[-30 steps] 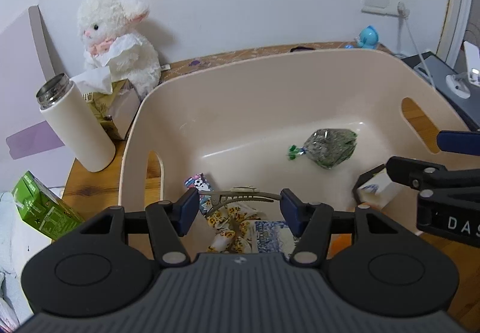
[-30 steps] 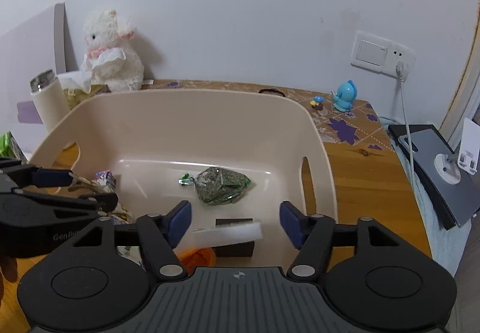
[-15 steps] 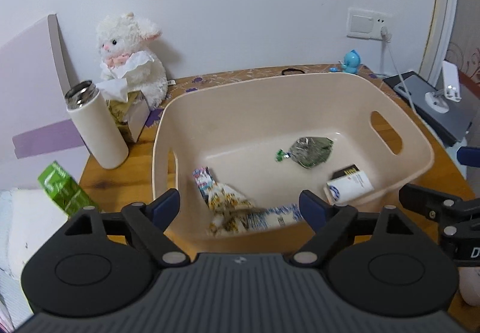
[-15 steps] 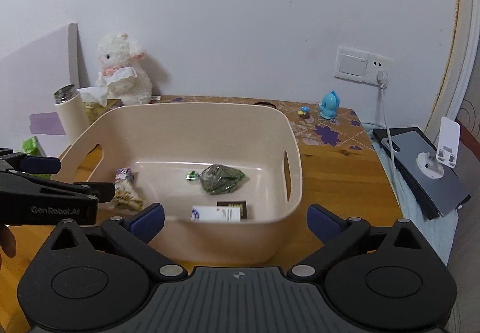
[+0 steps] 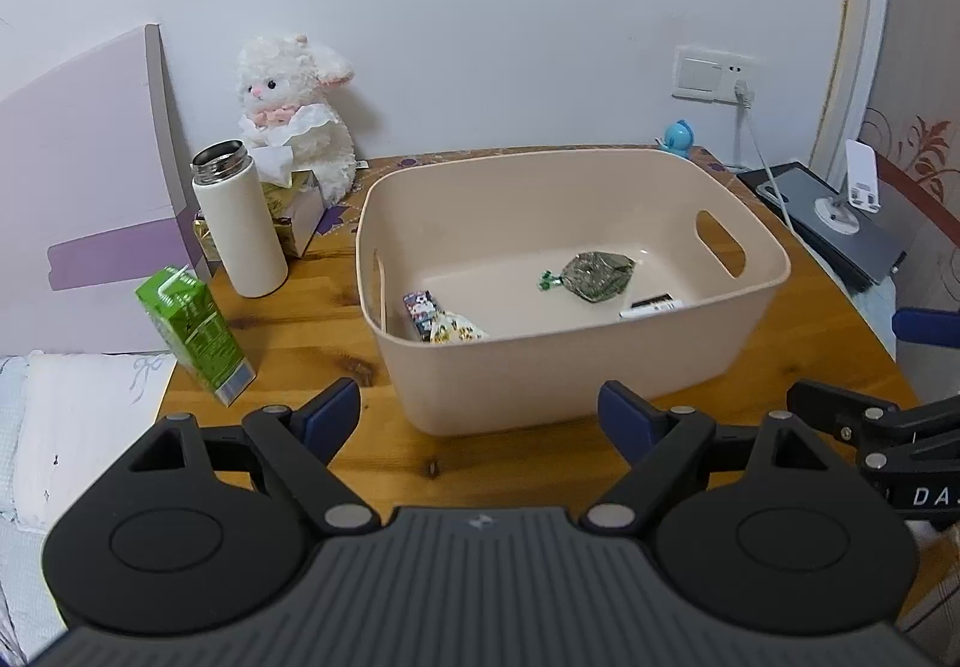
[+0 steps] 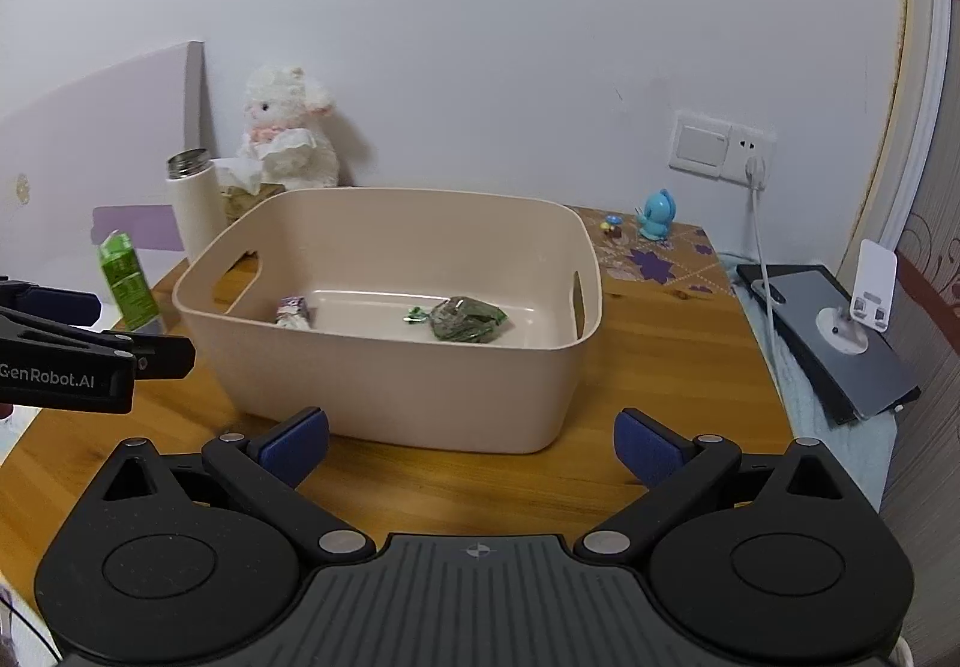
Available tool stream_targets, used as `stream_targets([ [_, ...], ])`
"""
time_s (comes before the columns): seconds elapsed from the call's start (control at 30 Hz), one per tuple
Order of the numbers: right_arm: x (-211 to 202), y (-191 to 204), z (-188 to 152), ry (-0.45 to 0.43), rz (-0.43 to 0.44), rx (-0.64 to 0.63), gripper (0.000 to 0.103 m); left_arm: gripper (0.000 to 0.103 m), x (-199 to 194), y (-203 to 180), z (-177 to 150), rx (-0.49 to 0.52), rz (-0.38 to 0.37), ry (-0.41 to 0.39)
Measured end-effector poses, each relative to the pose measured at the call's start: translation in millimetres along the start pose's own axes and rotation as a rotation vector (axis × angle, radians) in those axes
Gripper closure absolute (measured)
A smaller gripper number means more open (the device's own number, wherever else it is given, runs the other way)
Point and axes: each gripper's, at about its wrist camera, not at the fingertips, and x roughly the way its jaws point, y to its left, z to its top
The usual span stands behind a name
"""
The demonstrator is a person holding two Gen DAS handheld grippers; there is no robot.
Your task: Organize objects
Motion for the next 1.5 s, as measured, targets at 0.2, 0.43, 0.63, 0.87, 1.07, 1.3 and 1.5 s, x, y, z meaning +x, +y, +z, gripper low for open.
stream_targets([
  [0.2, -15.3, 7.2, -11.4, 0.017, 0.014, -0.038, 0.000, 0.016, -19.8, -2.3, -21.5, 0.005, -0.013, 0.002],
  [0.43, -27.5, 5.6, -23.3, 0.029, 0.028, -0.025, 0.000, 0.016, -41.6, -6.3, -38.7, -0.009, -0.043, -0.003],
  [0.63, -42.1, 7.9, -25.2, 0.013, 0.034, -0.030, 0.000, 0.016, -53.1, -5.7, -43.3, -0.011, -0.048, 0.002],
  [0.87, -50.6, 12.8, -24.0, 0.000, 0.039, -0.053, 0.000, 0.016, -60.9, -6.7, -44.2, 0.000, -0.048, 0.016],
  [1.07, -52.9, 14.4, -22.6, -0.004, 0.040, -0.060, 0.000, 0.016, -64.6, -5.5, -44.7, 0.002, -0.032, 0.012],
  [1.3, -52.1, 11.8, -21.5, -0.003, 0.037, -0.048, 0.000, 0.016, -71.3, 1.2, -40.5, -0.021, -0.030, -0.005],
  [1.5, -48.6, 8.2, -22.2, 0.003, 0.034, -0.023, 0.000, 0.015, -72.5, 5.4, -41.0, -0.035, -0.022, -0.005],
])
